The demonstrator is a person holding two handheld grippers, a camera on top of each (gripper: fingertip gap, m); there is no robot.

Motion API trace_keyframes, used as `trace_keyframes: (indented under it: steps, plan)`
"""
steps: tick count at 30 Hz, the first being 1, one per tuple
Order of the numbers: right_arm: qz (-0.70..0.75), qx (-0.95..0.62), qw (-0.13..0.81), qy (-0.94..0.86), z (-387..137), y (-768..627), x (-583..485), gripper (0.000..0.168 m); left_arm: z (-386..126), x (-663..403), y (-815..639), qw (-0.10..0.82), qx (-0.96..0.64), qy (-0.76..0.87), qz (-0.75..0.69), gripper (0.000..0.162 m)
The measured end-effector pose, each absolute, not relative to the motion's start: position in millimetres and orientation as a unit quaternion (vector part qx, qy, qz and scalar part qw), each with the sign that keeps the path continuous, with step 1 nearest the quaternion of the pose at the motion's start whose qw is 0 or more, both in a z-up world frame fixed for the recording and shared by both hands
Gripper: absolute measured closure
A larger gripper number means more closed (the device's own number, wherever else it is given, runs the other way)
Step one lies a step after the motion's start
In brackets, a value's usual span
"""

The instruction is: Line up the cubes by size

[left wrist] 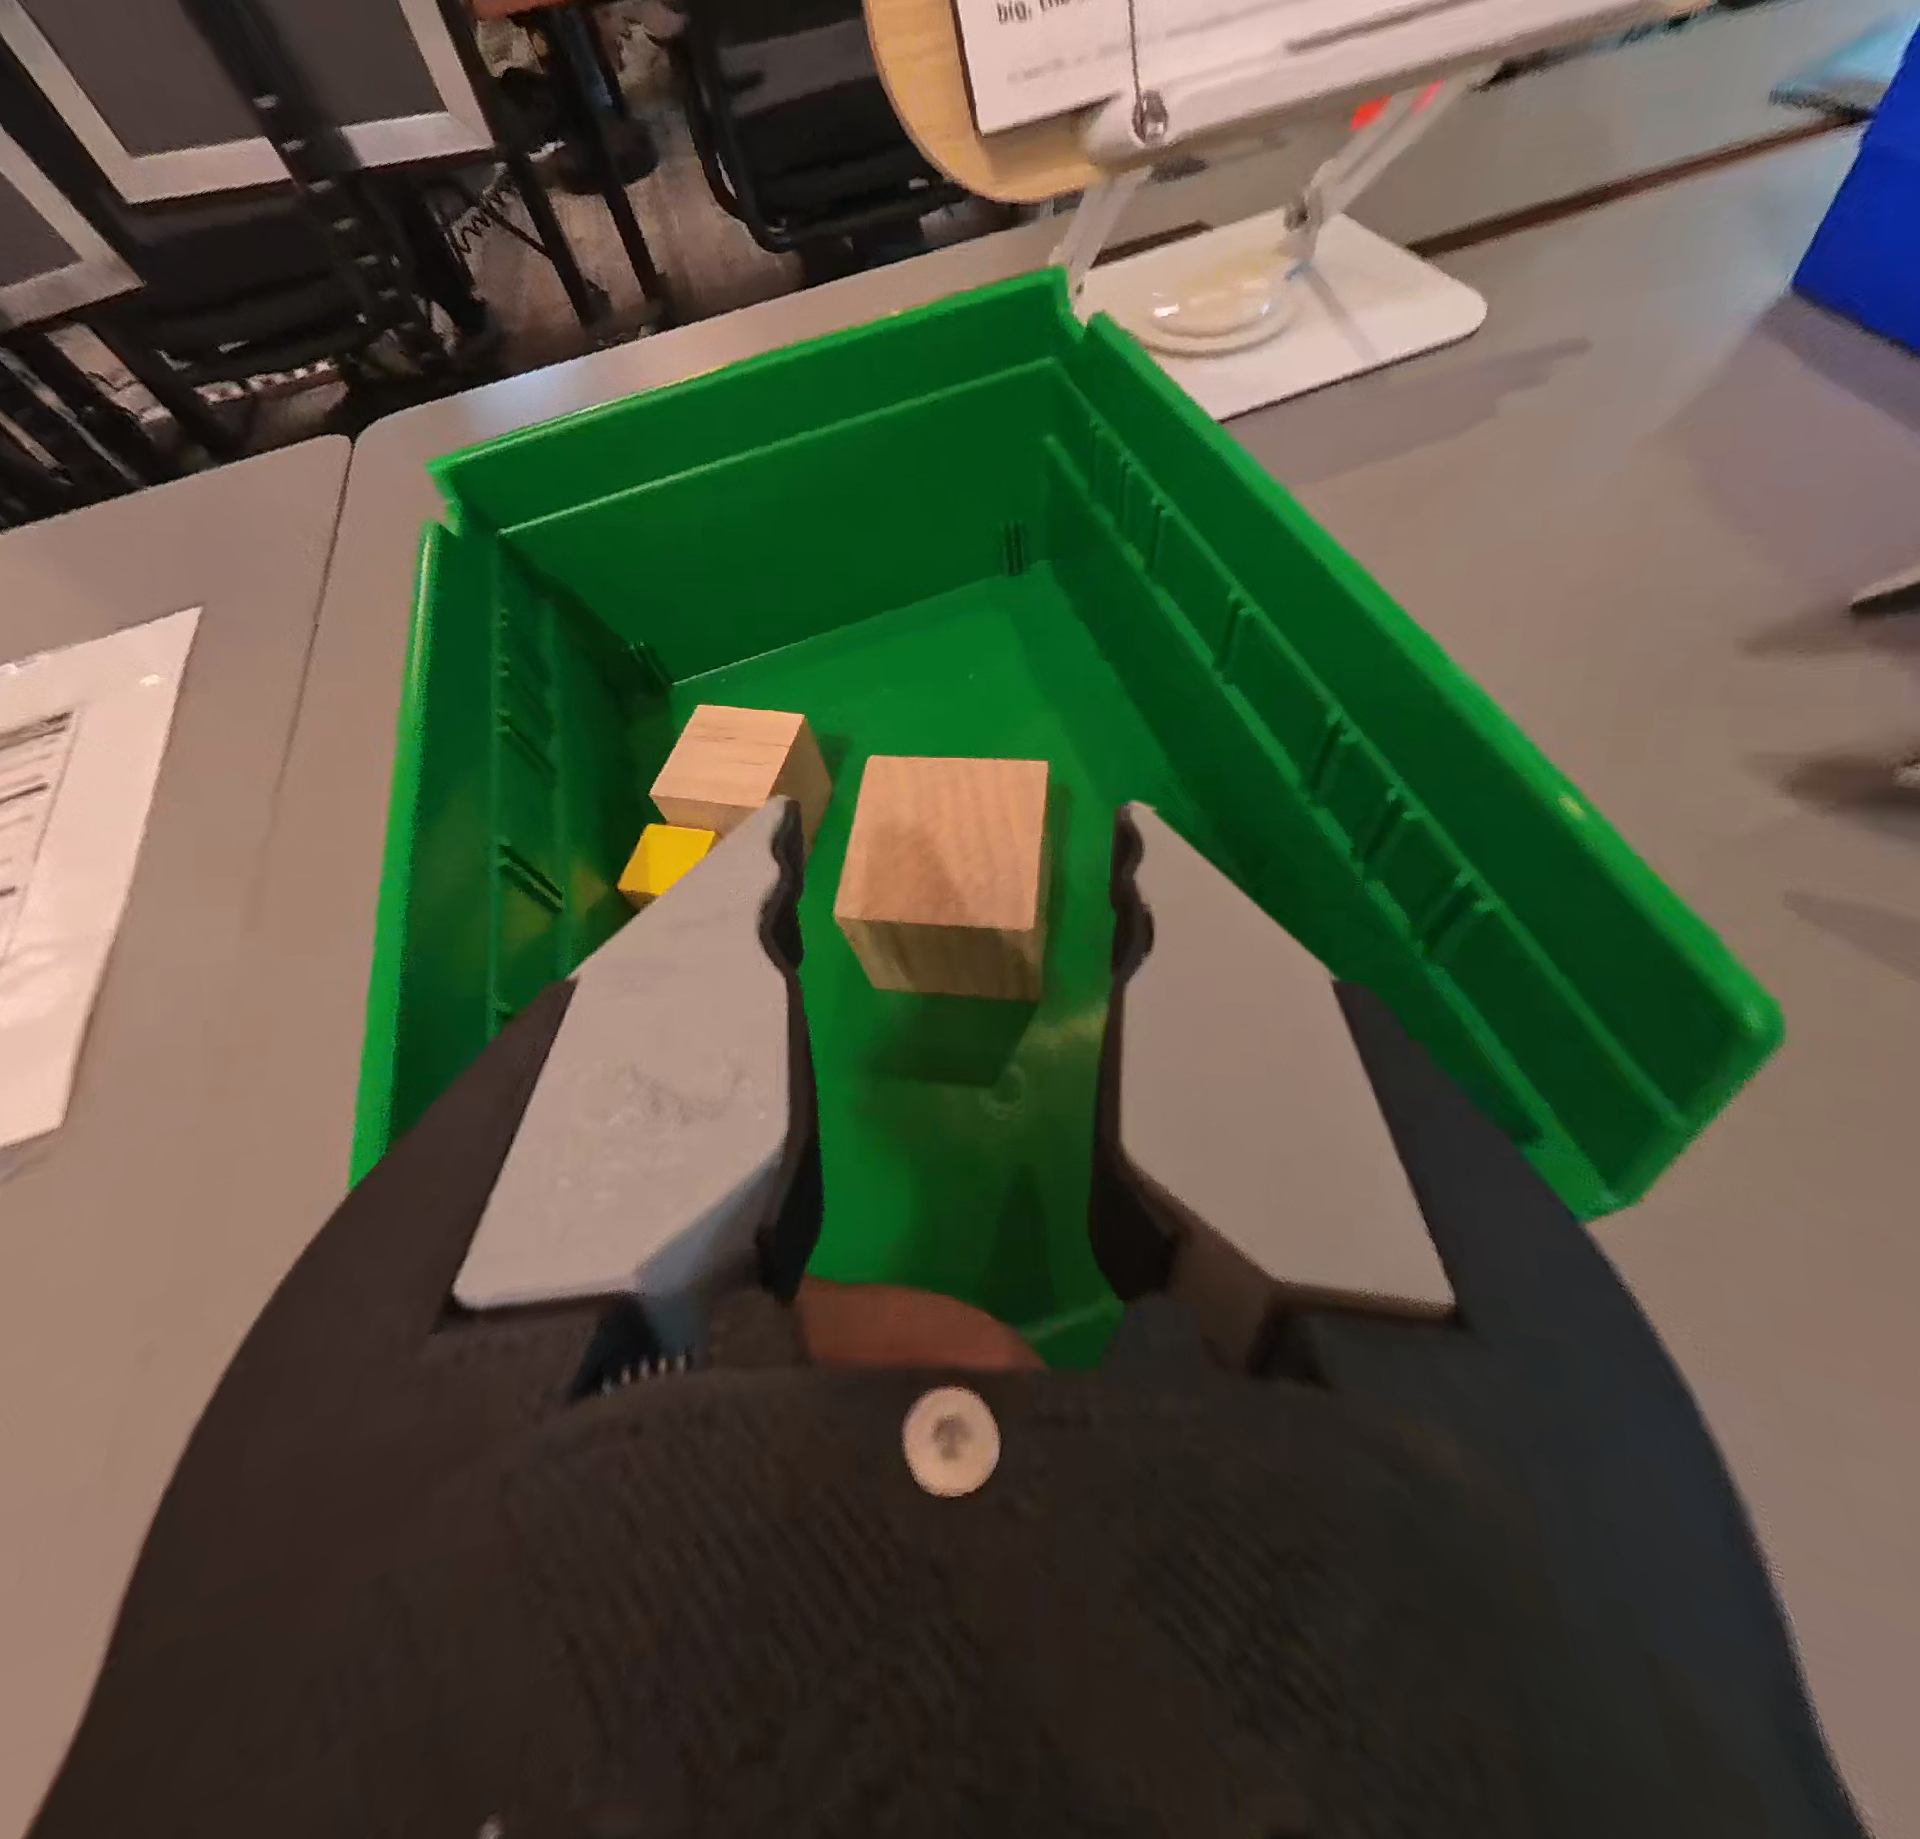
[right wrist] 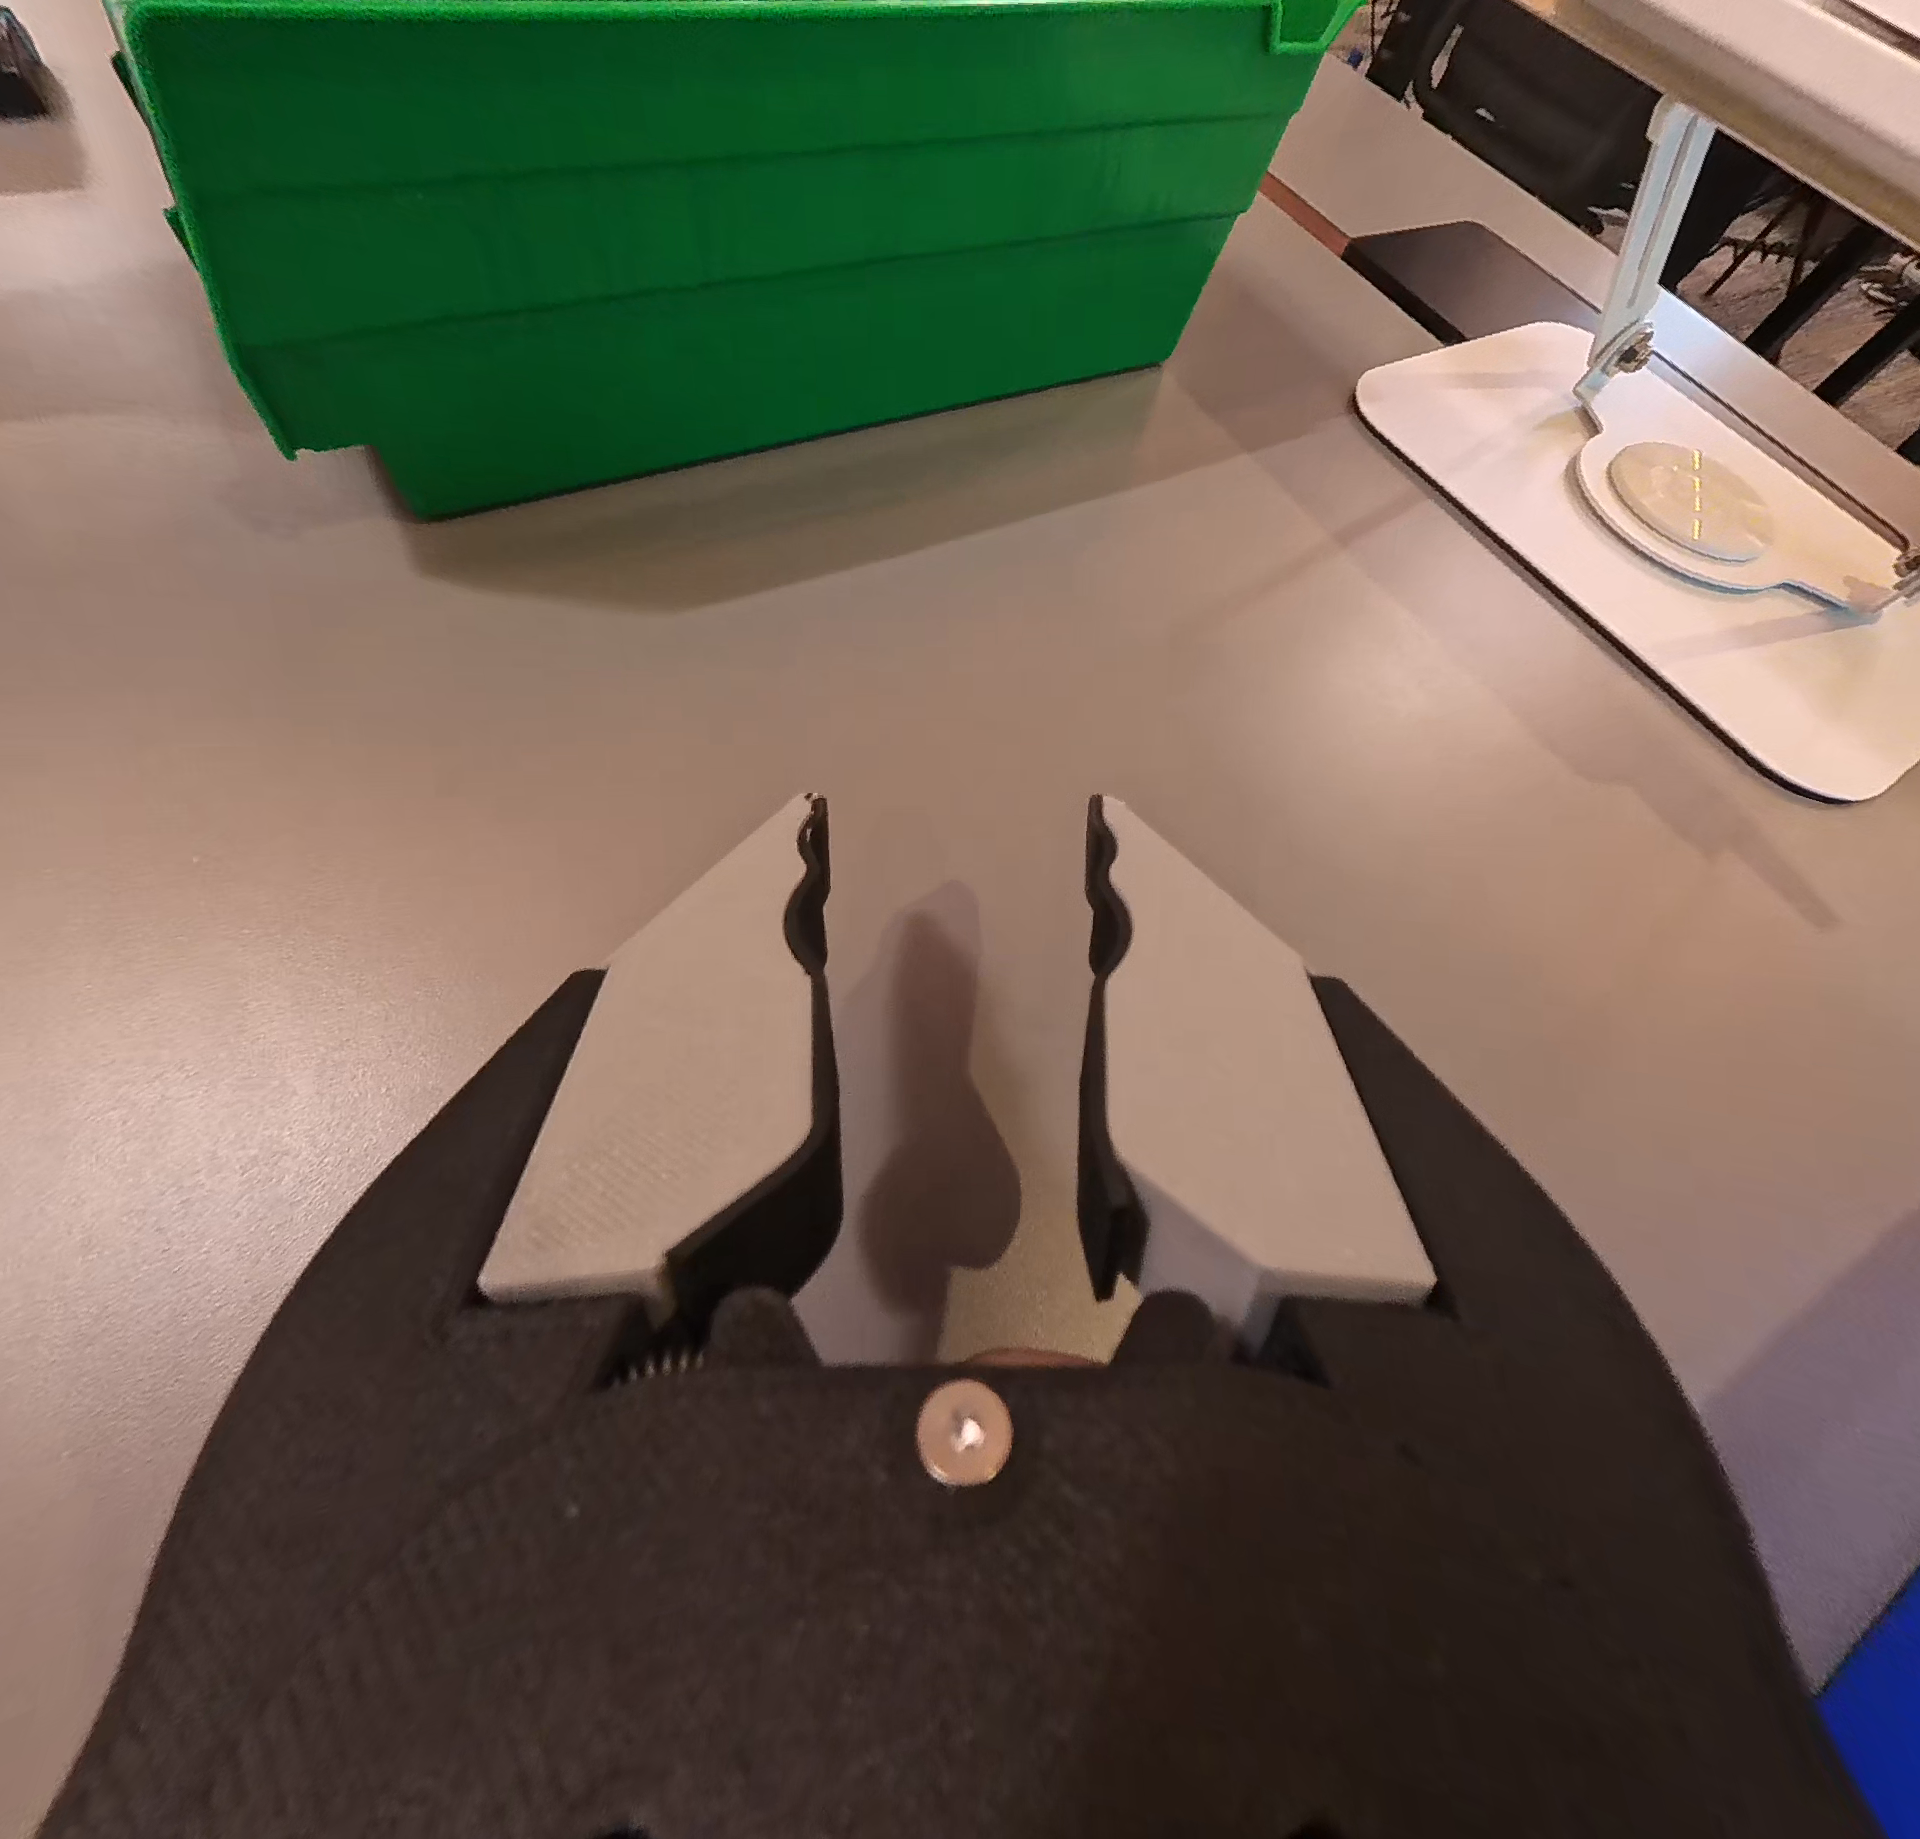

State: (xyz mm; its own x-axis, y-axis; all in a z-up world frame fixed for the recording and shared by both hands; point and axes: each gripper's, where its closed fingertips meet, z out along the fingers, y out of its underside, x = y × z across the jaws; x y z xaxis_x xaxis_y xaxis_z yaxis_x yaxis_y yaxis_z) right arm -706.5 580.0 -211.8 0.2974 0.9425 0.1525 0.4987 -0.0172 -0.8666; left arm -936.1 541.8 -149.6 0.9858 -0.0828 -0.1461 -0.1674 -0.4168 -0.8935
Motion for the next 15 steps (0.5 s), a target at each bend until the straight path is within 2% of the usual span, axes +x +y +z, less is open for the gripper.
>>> trace_keyframes:
  steps: [2, 4, 6, 8, 10, 12, 15]
  plan:
    - [0.25, -0.669, 0.449, -0.537, -210.9, 580.0, -706.5, 0.121, -158.4, -934.9, 549.0, 0.513, -0.85, 0.103, 0.061, 0.104]
    - [0.253, -0.668, 0.448, -0.537, -210.8, 579.5, -706.9, 0.121, -173.0, -938.0, 557.6, 0.462, -0.876, 0.118, 0.074, 0.097]
    - [0.252, -0.667, 0.449, -0.539, -210.3, 578.3, -707.3, 0.121, -182.0, -942.5, 567.3, 0.419, -0.895, 0.123, 0.091, 0.083]
    - [0.249, -0.664, 0.453, -0.541, -208.9, 577.1, -707.4, 0.121, -191.9, -944.0, 574.3, 0.376, -0.91, 0.137, 0.105, 0.078]
    - [0.244, -0.659, 0.459, -0.544, -206.6, 576.5, -707.3, 0.121, -206.4, -944.8, 576.7, 0.327, -0.926, 0.153, 0.109, 0.082]
    - [0.241, -0.656, 0.464, -0.544, -204.3, 576.7, -706.7, 0.122, -219.5, -945.9, 577.9, 0.291, -0.935, 0.167, 0.113, 0.102]
    - [0.243, -0.656, 0.465, -0.543, -202.5, 576.8, -705.8, 0.122, -223.3, -944.7, 582.8, 0.291, -0.934, 0.176, 0.108, 0.103]
